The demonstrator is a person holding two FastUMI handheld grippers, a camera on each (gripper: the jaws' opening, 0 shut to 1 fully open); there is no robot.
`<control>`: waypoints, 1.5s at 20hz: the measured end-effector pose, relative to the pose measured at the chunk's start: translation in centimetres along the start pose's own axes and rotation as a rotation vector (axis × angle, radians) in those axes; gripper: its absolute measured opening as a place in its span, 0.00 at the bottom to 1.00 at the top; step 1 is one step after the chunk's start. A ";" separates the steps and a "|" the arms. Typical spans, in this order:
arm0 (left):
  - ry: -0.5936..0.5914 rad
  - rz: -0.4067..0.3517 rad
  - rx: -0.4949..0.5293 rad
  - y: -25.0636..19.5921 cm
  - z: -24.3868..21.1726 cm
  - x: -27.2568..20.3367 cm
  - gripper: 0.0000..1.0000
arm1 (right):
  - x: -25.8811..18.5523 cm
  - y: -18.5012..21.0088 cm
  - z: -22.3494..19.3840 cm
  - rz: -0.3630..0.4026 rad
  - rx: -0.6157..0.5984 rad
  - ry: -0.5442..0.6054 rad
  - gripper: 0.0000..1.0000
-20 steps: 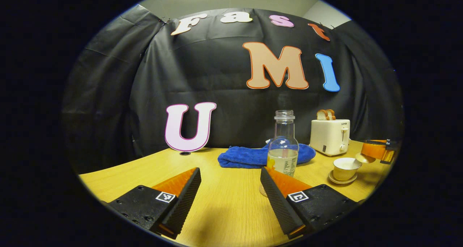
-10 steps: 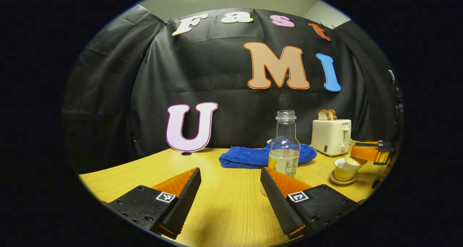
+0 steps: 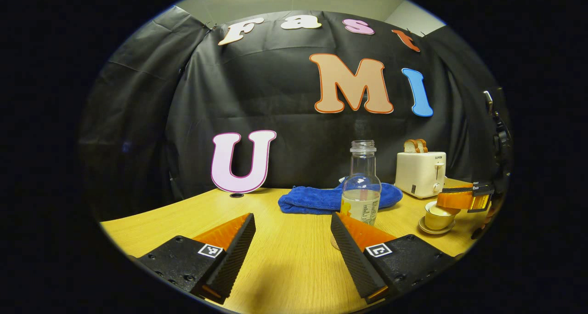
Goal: Open the teacup lid with one hand, grasp the water bottle and pour water into the teacup with the other hand; after pouring, place the water bottle on the coaster and then close the teacup lid.
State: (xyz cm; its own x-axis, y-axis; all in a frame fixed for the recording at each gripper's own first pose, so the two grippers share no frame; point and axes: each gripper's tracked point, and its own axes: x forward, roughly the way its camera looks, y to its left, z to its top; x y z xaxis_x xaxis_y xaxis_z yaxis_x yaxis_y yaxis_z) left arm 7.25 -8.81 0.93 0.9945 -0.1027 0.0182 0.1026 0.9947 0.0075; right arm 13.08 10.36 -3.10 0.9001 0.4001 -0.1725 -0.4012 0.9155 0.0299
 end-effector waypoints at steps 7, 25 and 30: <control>0.000 0.000 0.000 0.0 -0.1 0.0 0.96 | -0.4 -0.1 0.4 0.025 0.035 -0.014 0.53; -0.001 -0.001 0.000 -0.1 -0.1 0.1 0.96 | -7.6 -4.8 1.8 -0.270 0.001 -0.166 0.84; -0.001 0.003 0.001 0.1 0.0 0.0 0.96 | -11.0 -7.9 1.5 -0.440 0.009 -0.173 0.84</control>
State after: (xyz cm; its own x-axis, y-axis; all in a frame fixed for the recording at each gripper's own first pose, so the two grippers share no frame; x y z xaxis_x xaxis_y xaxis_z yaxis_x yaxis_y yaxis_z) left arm 7.27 -8.74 0.91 0.9949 -0.0995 0.0190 0.0994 0.9950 0.0083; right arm 6.62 -1.16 -0.01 0.9997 -0.0258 -0.0039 0.0258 0.9997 -0.0009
